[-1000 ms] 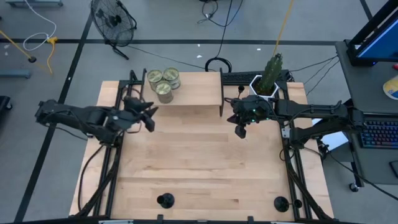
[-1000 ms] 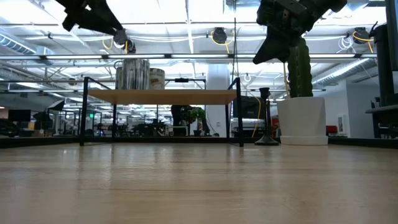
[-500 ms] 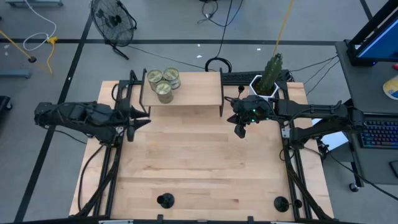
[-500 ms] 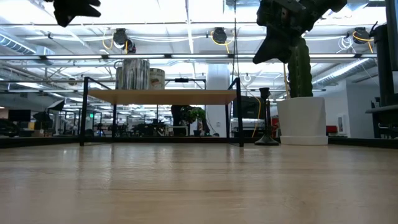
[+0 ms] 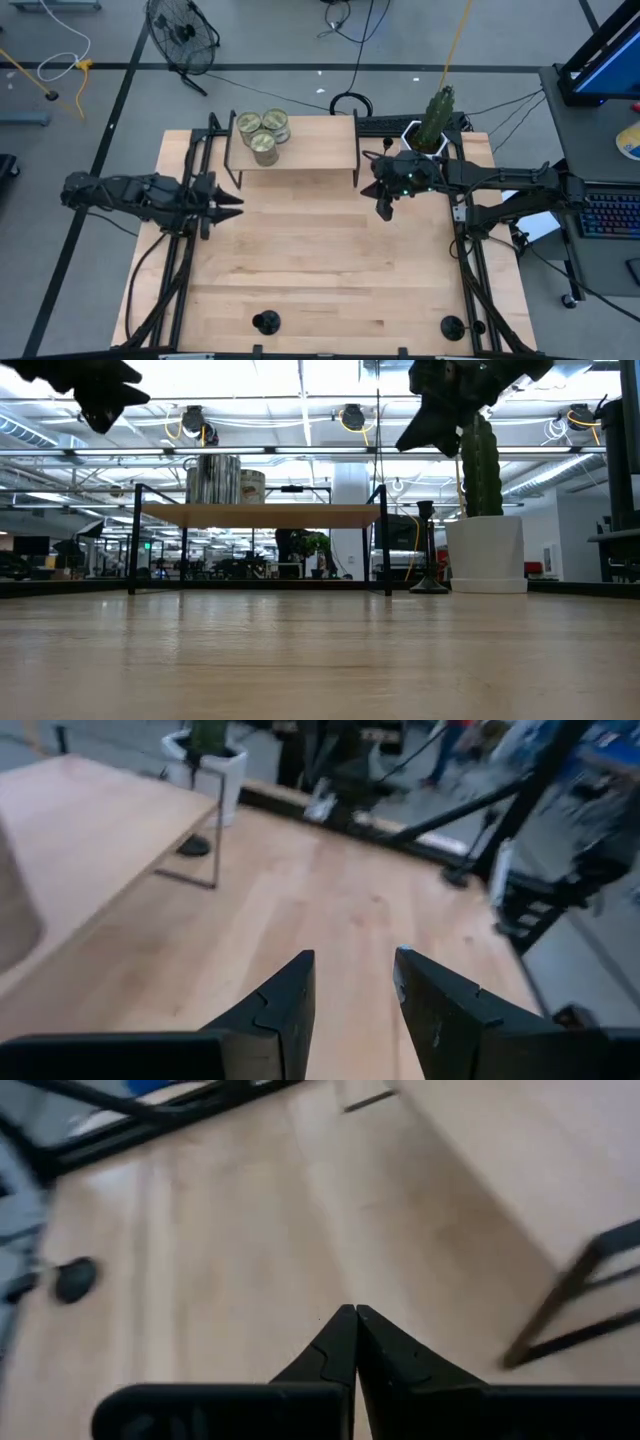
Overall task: Pick & Place candle stick holders
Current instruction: Put the top black candle holder on the shelf
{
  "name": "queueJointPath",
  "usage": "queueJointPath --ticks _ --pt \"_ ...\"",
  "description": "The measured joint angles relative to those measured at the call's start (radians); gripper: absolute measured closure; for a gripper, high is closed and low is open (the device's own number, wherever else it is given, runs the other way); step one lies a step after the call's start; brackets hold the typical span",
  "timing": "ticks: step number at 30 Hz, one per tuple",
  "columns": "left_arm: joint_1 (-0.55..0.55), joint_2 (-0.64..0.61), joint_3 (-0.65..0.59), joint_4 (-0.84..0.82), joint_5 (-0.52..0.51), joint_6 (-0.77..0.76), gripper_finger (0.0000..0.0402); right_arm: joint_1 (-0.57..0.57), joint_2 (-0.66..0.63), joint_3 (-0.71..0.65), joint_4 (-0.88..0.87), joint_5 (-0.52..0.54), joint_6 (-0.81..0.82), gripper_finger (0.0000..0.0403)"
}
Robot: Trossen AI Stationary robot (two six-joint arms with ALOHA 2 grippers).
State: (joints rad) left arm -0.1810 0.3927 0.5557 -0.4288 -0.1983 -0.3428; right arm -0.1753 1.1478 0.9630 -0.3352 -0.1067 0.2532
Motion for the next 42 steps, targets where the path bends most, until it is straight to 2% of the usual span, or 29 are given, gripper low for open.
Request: queueJointPath --ticks 5,12,17,23,30,36,42 --pt "0.0 -0.147 -0.105 0.035 0.033 -0.011 0.0259 -0.007 -0.004 0.0 0.018 -0.227 0.013 0.0399" --pt "0.0 -0.385 -0.168 -0.024 0.034 0.019 0.0259 -0.035 -0.078 -0.002 -0.037 -0.215 0.004 0.0399" --pt "0.0 -0.382 -0.177 -0.063 0.036 0.021 0.0259 -0.048 -0.214 -0.089 0.004 -0.124 0.051 0.0399" --pt "0.0 -0.388 -0.201 -0.033 0.014 0.029 0.0259 -0.046 -0.41 -0.33 0.281 -0.128 0.166 0.0399" --pt "0.001 -0.388 -0.203 -0.02 0.006 0.054 0.0259 -0.045 -0.56 -0.589 0.637 -0.132 0.212 0.0399" --pt "0.001 -0.388 -0.224 0.07 0.011 0.092 0.0259 -0.048 -0.652 -0.702 0.665 -0.128 0.284 0.0399" --pt "0.001 -0.388 -0.317 0.134 0.016 0.064 0.0259 -0.048 -0.702 -0.758 0.666 -0.126 0.239 0.0399"
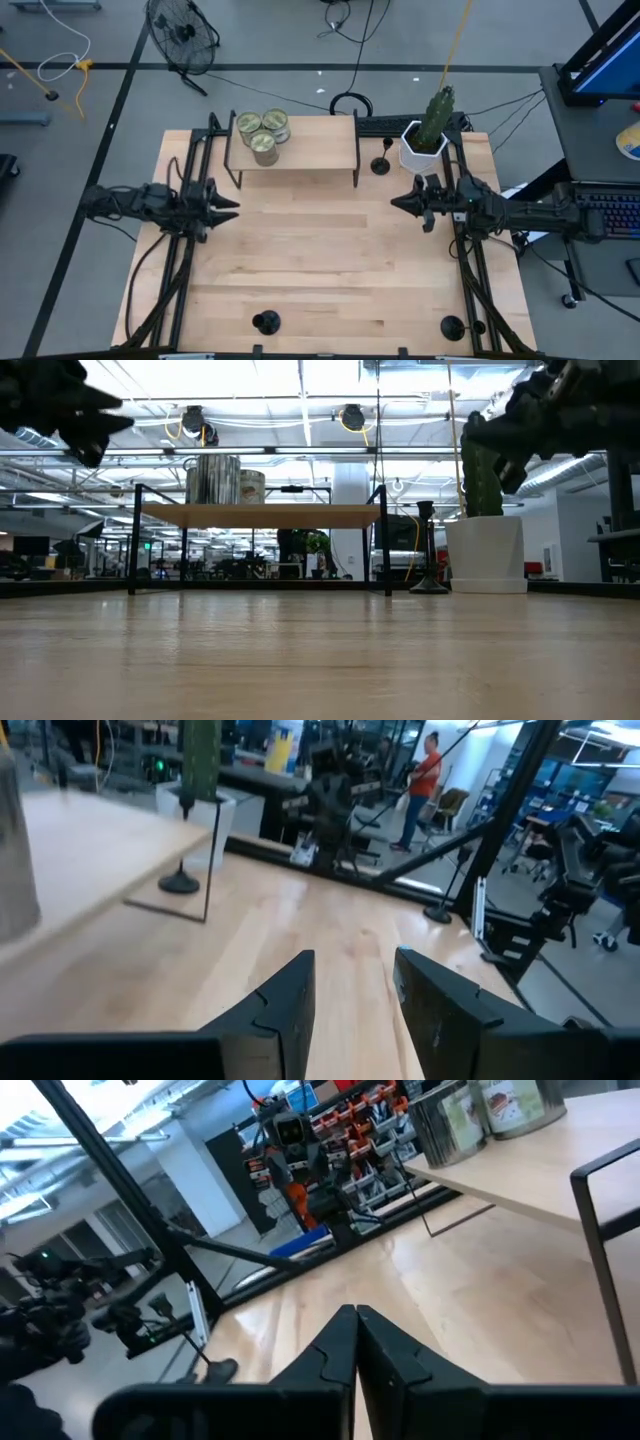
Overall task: Pick & Place candle stick holders
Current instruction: Put the top black candle holder on the shelf
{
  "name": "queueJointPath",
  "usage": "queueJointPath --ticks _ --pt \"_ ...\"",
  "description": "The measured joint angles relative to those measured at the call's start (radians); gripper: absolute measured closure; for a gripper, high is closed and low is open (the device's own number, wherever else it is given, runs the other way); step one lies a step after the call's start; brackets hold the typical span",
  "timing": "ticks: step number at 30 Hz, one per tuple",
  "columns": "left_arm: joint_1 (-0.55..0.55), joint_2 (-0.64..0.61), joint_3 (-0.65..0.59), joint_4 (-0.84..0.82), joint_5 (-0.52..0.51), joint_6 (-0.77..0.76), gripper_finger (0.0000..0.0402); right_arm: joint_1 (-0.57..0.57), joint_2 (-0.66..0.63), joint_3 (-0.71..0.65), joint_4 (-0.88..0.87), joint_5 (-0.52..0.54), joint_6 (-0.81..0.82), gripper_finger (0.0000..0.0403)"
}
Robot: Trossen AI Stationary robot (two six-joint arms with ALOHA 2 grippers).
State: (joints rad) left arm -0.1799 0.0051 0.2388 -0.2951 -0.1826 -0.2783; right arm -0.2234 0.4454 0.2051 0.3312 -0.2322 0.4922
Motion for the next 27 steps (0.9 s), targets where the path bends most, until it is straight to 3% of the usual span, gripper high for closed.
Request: queueJointPath --ticks 11,20,27 --pt "0.0 0.0 -0.124 0.14 0.054 -0.039 0.0259 0.0 -0.028 -0.01 -0.006 0.0 -0.115 0.0399" --pt "0.0 0.0 -0.129 0.145 0.054 -0.039 0.0259 0.0 -0.125 -0.01 -0.006 -0.004 -0.112 0.0399" --pt "0.0 0.0 -0.129 0.159 0.055 -0.044 0.0259 0.0 -0.131 -0.01 0.004 -0.005 -0.145 0.0399"
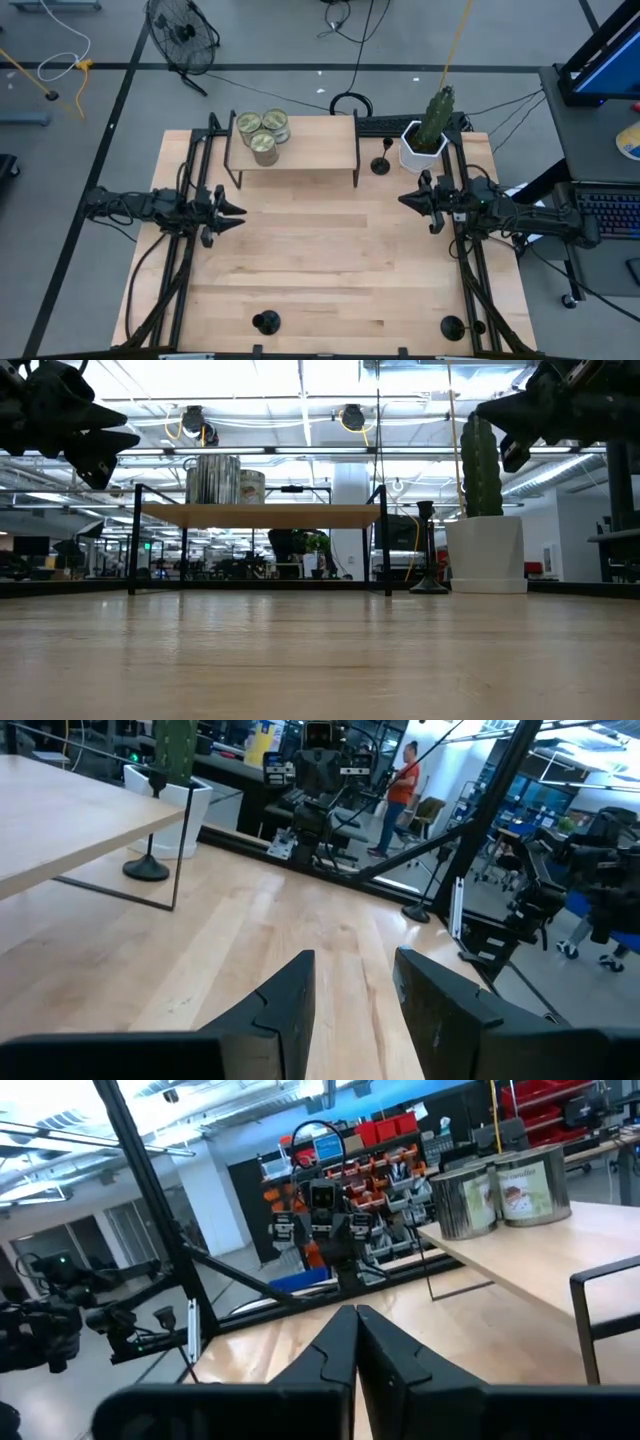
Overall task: Pick & Place candle stick holders
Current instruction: Put the top black candle holder on the shelf
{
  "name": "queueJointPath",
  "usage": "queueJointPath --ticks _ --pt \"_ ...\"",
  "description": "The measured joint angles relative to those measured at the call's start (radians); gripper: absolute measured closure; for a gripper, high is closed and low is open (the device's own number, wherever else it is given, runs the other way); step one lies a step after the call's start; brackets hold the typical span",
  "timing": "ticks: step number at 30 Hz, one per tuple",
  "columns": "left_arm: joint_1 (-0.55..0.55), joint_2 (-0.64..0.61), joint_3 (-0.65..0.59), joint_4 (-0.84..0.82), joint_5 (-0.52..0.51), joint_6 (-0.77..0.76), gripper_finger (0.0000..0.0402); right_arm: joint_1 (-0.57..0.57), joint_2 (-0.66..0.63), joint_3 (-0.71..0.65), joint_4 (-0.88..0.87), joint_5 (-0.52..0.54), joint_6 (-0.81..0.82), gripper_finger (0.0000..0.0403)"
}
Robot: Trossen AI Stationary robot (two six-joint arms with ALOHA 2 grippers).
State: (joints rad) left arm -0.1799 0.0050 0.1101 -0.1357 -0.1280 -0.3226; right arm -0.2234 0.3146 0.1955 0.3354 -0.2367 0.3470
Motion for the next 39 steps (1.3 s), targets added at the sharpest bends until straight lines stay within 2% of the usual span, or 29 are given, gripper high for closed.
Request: queueJointPath --ticks 7,14,21,23,27,29,33,37,39 --pt "0.0 0.0 0.0 0.01 0.0 -0.01 0.0259 0.0 0.001 0.0 0.111 0.003 0.093 0.0399" --pt "0.0 0.0 0.0 0.01 -0.025 -0.053 0.0259 0.0 0.001 0.0 0.317 0.004 -0.061 0.0399" --pt "0.0 0.0 0.0 0.037 -0.06 -0.087 0.0259 0.0 0.0 0.0 0.54 0.005 -0.054 0.0399" --pt "0.0 0.0 0.0 0.081 -0.058 -0.095 0.0259 0.001 0.006 0.0 0.552 0.085 -0.043 0.0399" --pt "0.0 0.001 0.0 0.081 -0.058 -0.091 0.0259 0.0 0.043 0.0 0.486 0.384 0.095 0.0399" --pt "0.0 0.001 0.0 0.079 -0.081 -0.091 0.0259 0.0 0.072 0.0 0.447 0.445 0.121 0.0399" --pt "0.0 0.001 0.0 0.073 -0.116 -0.091 0.0259 0.0 0.144 0.0 0.502 0.432 0.139 0.0399" --pt "0.0 0.001 0.0 0.073 -0.135 -0.102 0.0259 0.001 0.212 0.002 0.624 0.343 0.088 0.0399" --pt "0.0 0.001 0.0 0.073 -0.139 -0.102 0.0259 0.001 0.241 0.018 0.629 0.298 0.099 0.0399"
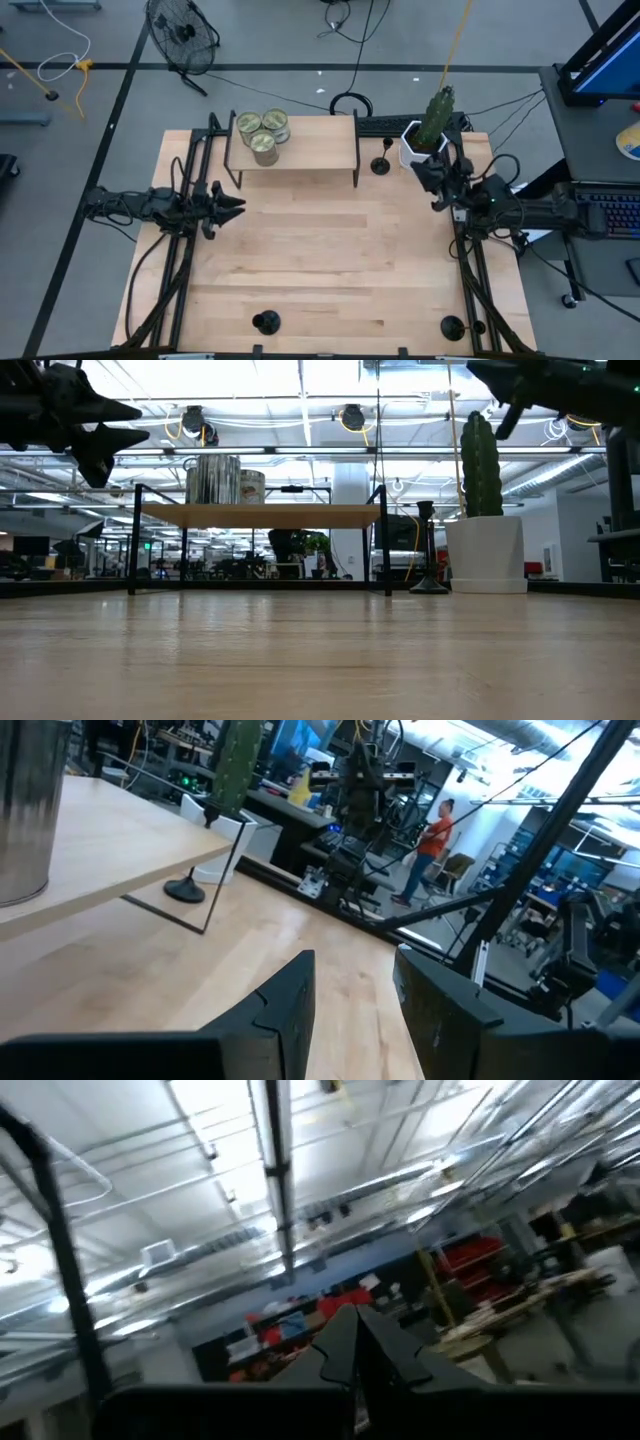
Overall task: Pick & Place candle stick holders
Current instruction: Put the top black candle holder on the shelf
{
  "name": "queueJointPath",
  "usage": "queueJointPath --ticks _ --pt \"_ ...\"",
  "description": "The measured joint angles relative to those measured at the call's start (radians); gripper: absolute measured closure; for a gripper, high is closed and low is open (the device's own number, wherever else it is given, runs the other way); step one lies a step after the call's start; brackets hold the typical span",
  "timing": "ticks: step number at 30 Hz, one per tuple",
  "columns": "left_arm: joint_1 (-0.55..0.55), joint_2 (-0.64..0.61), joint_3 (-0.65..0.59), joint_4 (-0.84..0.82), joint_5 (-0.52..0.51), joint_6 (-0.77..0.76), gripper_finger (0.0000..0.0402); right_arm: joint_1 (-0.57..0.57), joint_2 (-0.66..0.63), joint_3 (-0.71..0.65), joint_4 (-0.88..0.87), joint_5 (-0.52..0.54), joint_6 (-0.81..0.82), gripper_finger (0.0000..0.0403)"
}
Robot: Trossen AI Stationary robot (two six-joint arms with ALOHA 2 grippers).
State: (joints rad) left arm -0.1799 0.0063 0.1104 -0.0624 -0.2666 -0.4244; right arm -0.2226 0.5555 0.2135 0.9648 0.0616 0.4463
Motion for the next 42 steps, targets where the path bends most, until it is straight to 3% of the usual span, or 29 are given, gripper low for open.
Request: queueJointPath --ticks 5,17,21,32,42 --pt "0.0 0.0 0.0 -0.009 -0.005 -0.011 0.0259 0.0 0.076 0.088 -0.098 -0.01 -0.004 0.0399" --pt "0.0 0.0 0.0 -0.016 -0.006 -0.033 0.0259 0.0 0.233 0.465 -0.677 0.028 -0.482 0.0399" --pt "0.0 0.0 0.0 -0.018 -0.006 -0.033 0.0259 0.0 0.251 0.501 -0.701 0.049 -0.54 0.0399" --pt "0.0 0.0 0.0 -0.026 -0.006 -0.034 0.0259 0.0 0.268 0.516 -0.697 0.147 -0.514 0.0391" --pt "0.0 0.0 0.0 -0.011 -0.001 -0.04 0.0259 0.0 0.306 0.516 -0.718 0.147 -0.553 0.0276"
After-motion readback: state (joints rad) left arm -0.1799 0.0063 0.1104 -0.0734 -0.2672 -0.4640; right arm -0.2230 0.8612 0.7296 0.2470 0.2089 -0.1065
